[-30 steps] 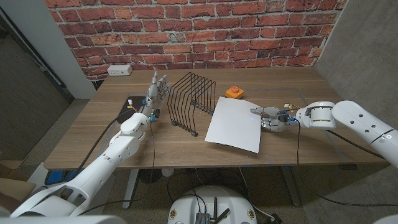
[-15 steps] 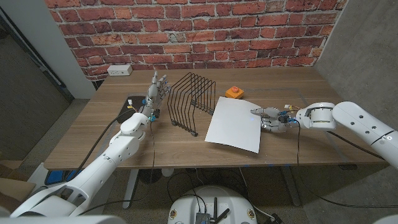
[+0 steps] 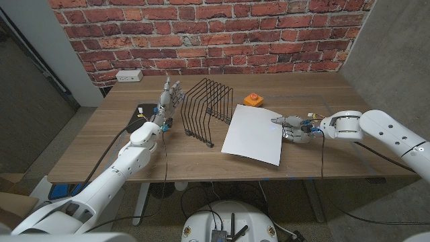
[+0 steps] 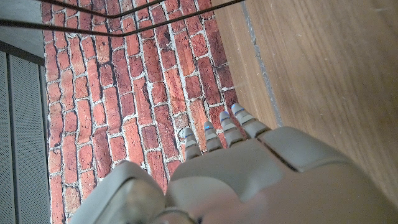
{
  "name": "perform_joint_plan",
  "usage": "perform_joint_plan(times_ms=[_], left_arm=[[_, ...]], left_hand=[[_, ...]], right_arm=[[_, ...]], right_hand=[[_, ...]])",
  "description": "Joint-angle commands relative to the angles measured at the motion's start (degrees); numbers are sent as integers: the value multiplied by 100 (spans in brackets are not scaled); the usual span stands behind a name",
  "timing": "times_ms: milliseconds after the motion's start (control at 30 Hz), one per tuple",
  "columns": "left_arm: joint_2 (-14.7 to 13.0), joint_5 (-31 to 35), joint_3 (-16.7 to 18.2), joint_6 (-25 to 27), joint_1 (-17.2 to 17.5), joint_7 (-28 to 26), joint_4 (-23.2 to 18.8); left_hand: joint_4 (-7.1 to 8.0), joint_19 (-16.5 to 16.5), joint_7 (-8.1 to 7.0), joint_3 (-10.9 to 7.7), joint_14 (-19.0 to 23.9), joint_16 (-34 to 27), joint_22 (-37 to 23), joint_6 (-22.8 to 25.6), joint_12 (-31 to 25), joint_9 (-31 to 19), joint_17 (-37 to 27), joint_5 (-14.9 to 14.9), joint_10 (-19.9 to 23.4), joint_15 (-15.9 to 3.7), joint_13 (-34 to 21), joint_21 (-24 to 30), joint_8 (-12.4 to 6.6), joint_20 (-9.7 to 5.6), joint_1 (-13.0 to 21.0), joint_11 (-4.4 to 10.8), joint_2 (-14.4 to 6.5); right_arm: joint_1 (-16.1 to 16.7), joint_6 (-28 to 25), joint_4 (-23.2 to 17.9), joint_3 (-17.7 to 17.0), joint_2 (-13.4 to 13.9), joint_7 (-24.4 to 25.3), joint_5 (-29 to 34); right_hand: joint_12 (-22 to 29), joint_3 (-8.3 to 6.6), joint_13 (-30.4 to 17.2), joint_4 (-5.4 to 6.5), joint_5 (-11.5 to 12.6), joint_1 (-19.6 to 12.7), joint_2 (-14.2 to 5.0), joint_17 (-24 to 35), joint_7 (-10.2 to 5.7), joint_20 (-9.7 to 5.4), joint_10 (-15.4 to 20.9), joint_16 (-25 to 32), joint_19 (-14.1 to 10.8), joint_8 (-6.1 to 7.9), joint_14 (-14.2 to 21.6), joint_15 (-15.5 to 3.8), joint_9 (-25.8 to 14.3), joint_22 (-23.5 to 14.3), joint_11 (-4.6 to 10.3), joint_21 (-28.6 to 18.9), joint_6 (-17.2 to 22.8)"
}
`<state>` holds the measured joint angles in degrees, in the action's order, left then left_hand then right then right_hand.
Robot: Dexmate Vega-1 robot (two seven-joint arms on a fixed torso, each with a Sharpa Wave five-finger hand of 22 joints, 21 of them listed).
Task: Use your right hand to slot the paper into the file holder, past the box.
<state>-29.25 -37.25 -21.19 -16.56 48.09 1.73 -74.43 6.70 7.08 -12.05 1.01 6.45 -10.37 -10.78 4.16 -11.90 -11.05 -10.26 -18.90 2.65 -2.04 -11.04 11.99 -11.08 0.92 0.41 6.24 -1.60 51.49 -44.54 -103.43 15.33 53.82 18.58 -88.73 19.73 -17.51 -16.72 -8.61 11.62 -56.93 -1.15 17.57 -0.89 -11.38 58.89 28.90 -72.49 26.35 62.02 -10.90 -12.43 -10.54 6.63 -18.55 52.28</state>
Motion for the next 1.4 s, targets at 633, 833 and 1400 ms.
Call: perform_joint_plan(times_ms=[633,833,1400], left_arm=[[-2,0,1,3,3,-2,-6],[-2,0,1,3,2,-2,-5],[0,1,0,2,0,-2,-2]], left_hand=[[37,38,-51,-6,54,-37,-33,4,-40,-31,-15,-12,-14,2,-33,47,-36,-10,-4,46,-52],[37,37,-51,-6,51,-36,-33,5,-41,-31,-15,-12,-10,7,-33,47,-36,-11,-4,39,-52],[37,40,-51,-6,54,-37,-33,0,-41,-31,-15,-12,-12,8,-33,48,-34,-10,-4,33,-52]], right_arm=[[-25,-54,-96,-44,142,-119,36],[50,3,-234,-104,205,-96,68],[296,157,-682,-308,401,219,-16]], right_hand=[[67,-88,-108,-35,-82,-71,-58,45,-61,-66,261,-9,-63,20,256,-189,20,-25,146,-86,52],[70,-89,-126,-40,-90,-83,-53,56,-104,-58,292,-14,-46,33,290,-177,22,-27,151,-87,85],[78,-139,-198,-89,-102,-234,-69,98,-154,-69,391,-32,-44,72,397,-212,22,-39,179,-119,175]])
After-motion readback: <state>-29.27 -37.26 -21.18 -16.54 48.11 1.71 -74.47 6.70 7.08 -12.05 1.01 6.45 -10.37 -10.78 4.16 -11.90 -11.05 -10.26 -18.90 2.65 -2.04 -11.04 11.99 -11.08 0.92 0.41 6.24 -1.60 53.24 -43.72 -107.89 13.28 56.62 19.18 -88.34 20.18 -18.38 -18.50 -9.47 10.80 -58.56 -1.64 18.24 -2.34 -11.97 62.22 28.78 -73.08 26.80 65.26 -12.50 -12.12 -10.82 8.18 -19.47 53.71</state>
